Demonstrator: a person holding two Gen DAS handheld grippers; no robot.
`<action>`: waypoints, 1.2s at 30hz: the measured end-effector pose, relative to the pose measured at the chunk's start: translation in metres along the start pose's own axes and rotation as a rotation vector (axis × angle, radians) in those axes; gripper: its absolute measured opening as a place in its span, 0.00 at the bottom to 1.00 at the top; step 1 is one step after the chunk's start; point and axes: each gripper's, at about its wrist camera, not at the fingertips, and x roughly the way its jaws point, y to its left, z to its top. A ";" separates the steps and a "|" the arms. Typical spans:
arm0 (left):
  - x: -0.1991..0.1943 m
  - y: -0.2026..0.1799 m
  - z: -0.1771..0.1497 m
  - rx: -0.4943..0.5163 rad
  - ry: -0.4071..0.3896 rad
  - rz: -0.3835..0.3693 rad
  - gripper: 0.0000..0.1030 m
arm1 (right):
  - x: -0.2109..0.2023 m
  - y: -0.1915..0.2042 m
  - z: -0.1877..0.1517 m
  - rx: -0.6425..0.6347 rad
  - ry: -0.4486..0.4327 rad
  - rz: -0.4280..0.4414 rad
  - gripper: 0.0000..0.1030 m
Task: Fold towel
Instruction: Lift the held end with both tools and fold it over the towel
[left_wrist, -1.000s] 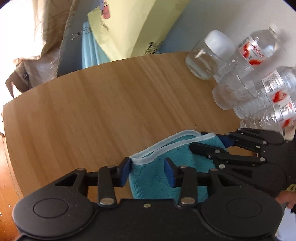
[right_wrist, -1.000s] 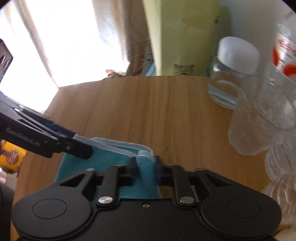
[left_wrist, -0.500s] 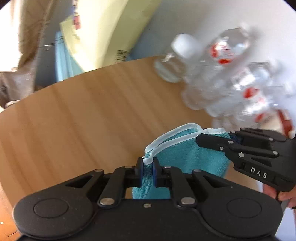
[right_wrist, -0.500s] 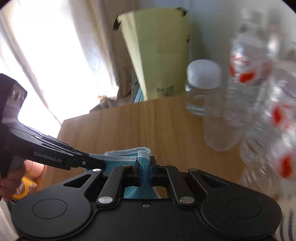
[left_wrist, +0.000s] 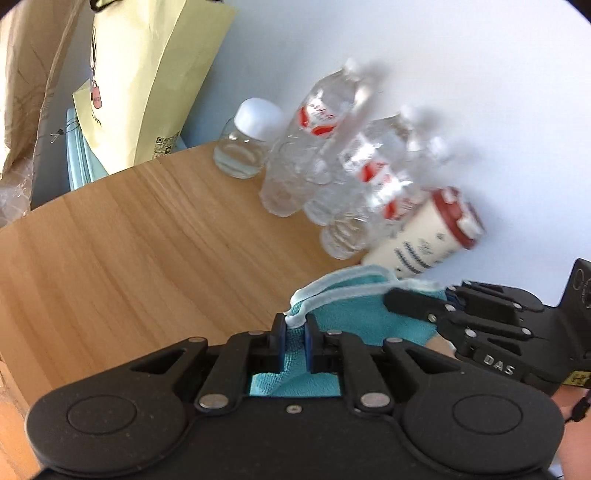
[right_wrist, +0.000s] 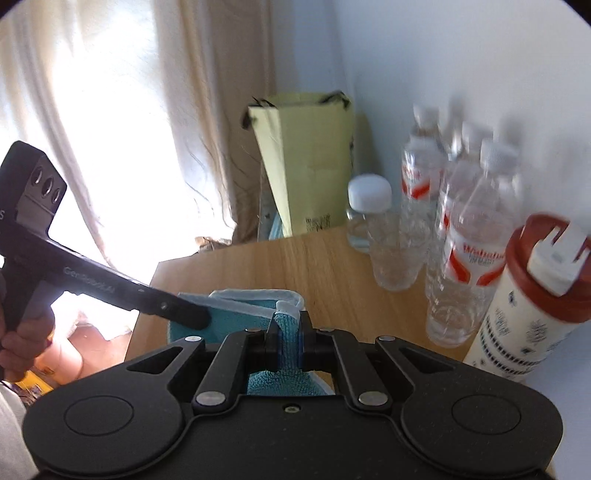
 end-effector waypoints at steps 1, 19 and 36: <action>-0.005 -0.002 -0.004 -0.010 -0.008 0.002 0.09 | -0.008 0.005 -0.002 -0.010 -0.018 0.005 0.06; -0.047 -0.028 -0.033 0.107 -0.003 -0.096 0.08 | -0.071 0.044 -0.028 0.026 -0.042 -0.110 0.07; -0.071 -0.160 -0.214 0.083 0.016 0.026 0.09 | -0.212 0.060 -0.166 0.020 0.036 -0.111 0.07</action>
